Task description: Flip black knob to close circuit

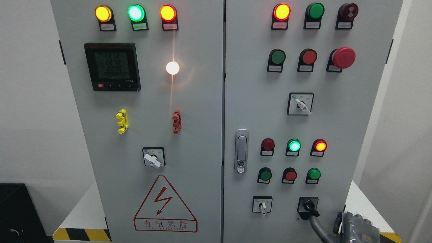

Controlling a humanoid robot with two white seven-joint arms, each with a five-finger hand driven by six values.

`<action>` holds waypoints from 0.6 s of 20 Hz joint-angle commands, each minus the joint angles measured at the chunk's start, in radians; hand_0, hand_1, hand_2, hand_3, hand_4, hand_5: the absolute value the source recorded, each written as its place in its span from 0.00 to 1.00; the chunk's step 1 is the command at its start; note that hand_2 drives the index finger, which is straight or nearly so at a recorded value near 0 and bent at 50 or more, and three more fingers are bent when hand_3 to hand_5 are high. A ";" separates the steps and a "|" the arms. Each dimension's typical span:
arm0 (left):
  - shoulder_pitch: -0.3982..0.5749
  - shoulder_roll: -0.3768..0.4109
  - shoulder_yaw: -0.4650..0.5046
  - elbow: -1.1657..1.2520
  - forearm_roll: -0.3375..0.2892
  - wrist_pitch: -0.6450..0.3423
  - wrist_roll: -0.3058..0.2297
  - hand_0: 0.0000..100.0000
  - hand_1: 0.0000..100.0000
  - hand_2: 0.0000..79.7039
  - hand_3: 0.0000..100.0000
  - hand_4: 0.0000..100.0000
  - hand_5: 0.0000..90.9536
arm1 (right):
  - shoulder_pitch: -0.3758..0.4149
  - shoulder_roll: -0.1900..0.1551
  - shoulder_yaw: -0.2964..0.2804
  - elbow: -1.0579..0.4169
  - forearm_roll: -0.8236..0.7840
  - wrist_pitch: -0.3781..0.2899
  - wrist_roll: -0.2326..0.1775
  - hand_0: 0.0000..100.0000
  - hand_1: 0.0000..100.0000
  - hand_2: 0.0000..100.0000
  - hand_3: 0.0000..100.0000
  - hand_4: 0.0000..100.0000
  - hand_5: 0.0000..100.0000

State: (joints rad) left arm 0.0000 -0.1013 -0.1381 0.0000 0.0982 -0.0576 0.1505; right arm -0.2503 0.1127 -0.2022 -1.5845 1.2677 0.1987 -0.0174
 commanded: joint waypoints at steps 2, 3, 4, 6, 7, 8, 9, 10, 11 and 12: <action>0.023 0.000 0.000 -0.029 0.000 0.001 0.000 0.12 0.56 0.00 0.00 0.00 0.00 | -0.001 -0.001 -0.006 -0.008 -0.013 -0.001 -0.016 0.00 0.00 0.82 1.00 0.97 1.00; 0.023 0.000 0.000 -0.029 0.000 0.001 0.000 0.12 0.56 0.00 0.00 0.00 0.00 | -0.001 -0.001 -0.006 -0.008 -0.013 -0.002 -0.016 0.00 0.00 0.82 1.00 0.97 1.00; 0.023 0.000 0.000 -0.029 0.000 0.001 0.000 0.12 0.56 0.00 0.00 0.00 0.00 | -0.001 -0.001 -0.006 -0.011 -0.013 -0.004 -0.016 0.00 0.00 0.82 1.00 0.97 1.00; 0.021 0.000 0.000 -0.029 0.000 0.001 0.000 0.12 0.56 0.00 0.00 0.00 0.00 | -0.001 -0.001 -0.006 -0.011 -0.014 -0.005 -0.016 0.00 0.00 0.82 1.00 0.97 1.00; 0.023 0.000 0.000 -0.029 0.000 0.001 0.000 0.12 0.56 0.00 0.00 0.00 0.00 | -0.001 -0.001 -0.006 -0.011 -0.014 -0.005 -0.016 0.00 0.00 0.82 1.00 0.97 1.00; 0.023 0.000 0.000 -0.029 0.000 0.001 0.000 0.12 0.56 0.00 0.00 0.00 0.00 | 0.000 -0.001 -0.005 -0.012 -0.014 -0.007 -0.016 0.00 0.00 0.82 1.00 0.97 1.00; 0.021 0.000 0.000 -0.029 0.000 0.001 0.000 0.12 0.56 0.00 0.00 0.00 0.00 | 0.000 -0.001 -0.005 -0.012 -0.017 -0.009 -0.016 0.00 0.00 0.82 1.00 0.97 1.00; 0.023 0.000 0.000 -0.029 0.000 0.001 0.000 0.12 0.56 0.00 0.00 0.00 0.00 | 0.000 -0.001 -0.003 -0.012 -0.024 -0.010 -0.016 0.00 0.00 0.82 1.00 0.97 1.00; 0.023 0.000 0.000 -0.029 0.000 0.001 0.000 0.12 0.56 0.00 0.00 0.00 0.00 | 0.000 -0.001 0.000 -0.012 -0.027 -0.010 -0.016 0.00 0.00 0.82 1.00 0.97 1.00; 0.023 0.000 0.000 -0.029 0.000 0.001 0.000 0.12 0.56 0.00 0.00 0.00 0.00 | 0.002 -0.001 0.003 -0.012 -0.027 -0.010 -0.016 0.00 0.00 0.82 1.00 0.97 1.00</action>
State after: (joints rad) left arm 0.0000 -0.1012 -0.1381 0.0000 0.0982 -0.0576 0.1505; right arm -0.2510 0.1122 -0.2050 -1.5909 1.2506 0.1904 -0.0174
